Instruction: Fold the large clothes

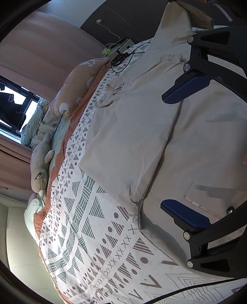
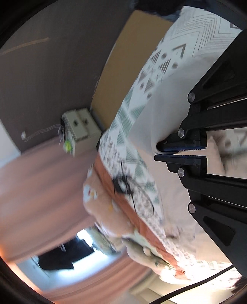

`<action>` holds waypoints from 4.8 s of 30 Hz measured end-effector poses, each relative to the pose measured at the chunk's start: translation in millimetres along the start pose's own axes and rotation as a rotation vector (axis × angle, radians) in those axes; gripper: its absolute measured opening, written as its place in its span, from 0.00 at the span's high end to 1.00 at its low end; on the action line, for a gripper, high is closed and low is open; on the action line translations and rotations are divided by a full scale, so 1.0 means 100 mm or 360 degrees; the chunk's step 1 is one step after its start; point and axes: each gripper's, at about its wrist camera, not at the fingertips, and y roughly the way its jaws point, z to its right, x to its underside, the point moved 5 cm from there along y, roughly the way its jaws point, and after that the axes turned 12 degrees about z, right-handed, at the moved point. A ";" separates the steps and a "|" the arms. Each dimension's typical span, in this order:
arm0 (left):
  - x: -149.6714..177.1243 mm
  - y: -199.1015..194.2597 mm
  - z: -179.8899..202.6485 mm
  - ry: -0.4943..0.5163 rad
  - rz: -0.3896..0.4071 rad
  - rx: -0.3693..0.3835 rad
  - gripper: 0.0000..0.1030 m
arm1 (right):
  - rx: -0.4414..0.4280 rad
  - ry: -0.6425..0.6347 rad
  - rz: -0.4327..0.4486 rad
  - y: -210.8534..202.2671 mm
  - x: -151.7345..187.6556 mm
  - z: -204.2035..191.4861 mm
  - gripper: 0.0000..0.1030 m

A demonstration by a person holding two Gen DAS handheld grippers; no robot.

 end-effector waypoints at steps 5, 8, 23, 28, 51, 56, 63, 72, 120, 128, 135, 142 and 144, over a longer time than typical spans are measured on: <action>-0.08 -0.05 -0.11 -0.0063 0.0022 0.0003 0.00 | -0.0175 -0.0081 -0.0038 -0.14 0.06 -0.47 1.00; -0.12 -0.08 -0.17 -0.0122 0.0040 0.0008 0.00 | -0.0271 -0.0109 -0.0082 -0.16 0.14 -0.68 1.00; -0.14 -0.08 -0.20 -0.0179 0.0030 0.0067 0.00 | -0.0635 0.0077 -0.0465 0.37 1.10 -1.31 1.00; -0.13 -0.06 -0.22 -0.0208 0.0013 0.0079 0.00 | -0.0640 0.0228 -0.0639 0.84 1.62 -1.37 1.00; -0.04 -0.03 -0.13 -0.0220 -0.0021 0.0120 0.00 | -0.0448 0.0141 -0.0741 0.68 1.15 -0.31 0.16; -0.04 -0.03 -0.11 -0.0196 -0.0024 0.0122 0.00 | -0.0240 0.0207 -0.0679 0.69 1.00 0.26 0.16; -0.06 -0.03 -0.16 -0.0229 -0.0024 0.0129 0.00 | -0.0023 0.0290 -0.0723 0.92 1.13 0.57 0.16; -0.18 -0.11 -0.39 -0.0309 0.0032 0.0076 0.00 | -0.0172 0.0307 -0.0689 1.01 1.17 0.13 0.96; -0.26 -0.30 -0.42 -0.0313 0.0132 0.0111 0.00 | -0.0590 -0.0040 -0.0792 0.99 1.87 -1.90 0.04; -0.15 -0.49 -0.30 -0.0210 0.0155 0.0125 0.00 | -0.0390 -0.0115 -0.0653 0.41 1.52 -0.98 0.10; 0.03 -0.56 -0.48 -0.0248 0.0110 0.0072 0.00 | -0.0164 -0.0032 -0.0657 0.15 1.32 -0.04 0.45; 0.23 -0.76 -0.59 -0.0198 0.0089 0.0034 0.00 | -0.0010 0.0024 -0.0770 0.08 1.39 0.52 0.75; 0.31 -0.87 -0.65 -0.0207 0.0096 0.0017 0.00 | 0.0027 0.0044 -0.0776 0.07 1.42 0.64 0.83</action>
